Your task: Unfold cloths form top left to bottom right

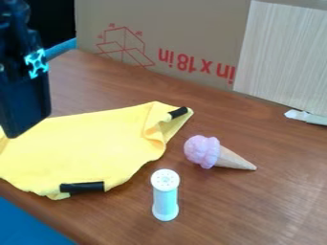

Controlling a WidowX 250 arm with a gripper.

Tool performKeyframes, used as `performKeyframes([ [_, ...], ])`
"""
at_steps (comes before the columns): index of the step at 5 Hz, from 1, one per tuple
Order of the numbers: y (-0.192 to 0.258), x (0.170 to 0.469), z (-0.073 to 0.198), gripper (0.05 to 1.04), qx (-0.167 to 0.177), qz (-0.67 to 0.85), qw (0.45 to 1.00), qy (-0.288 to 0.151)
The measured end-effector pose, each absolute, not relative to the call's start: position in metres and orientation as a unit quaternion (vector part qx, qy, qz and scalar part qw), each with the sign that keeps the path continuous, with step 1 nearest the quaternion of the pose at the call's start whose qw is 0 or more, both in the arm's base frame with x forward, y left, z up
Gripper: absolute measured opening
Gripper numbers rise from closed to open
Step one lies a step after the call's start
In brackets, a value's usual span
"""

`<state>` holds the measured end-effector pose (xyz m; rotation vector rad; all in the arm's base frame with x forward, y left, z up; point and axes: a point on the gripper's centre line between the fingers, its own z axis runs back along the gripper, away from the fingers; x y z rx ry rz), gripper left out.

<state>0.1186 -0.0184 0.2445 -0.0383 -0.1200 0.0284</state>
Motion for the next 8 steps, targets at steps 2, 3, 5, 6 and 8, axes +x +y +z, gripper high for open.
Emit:
performKeyframes([
  [2,0.001,0.115,0.209,1.0,-0.015,-0.049,0.995,-0.09],
  [3,0.012,0.115,0.187,1.0,-0.017,-0.111,0.988,-0.109],
  [5,0.019,0.133,0.145,0.999,0.053,-0.194,0.967,-0.153],
  [6,0.02,0.152,0.136,0.999,0.121,-0.205,0.957,-0.165],
  [8,0.035,0.176,0.122,1.0,0.177,-0.197,0.951,-0.156],
])
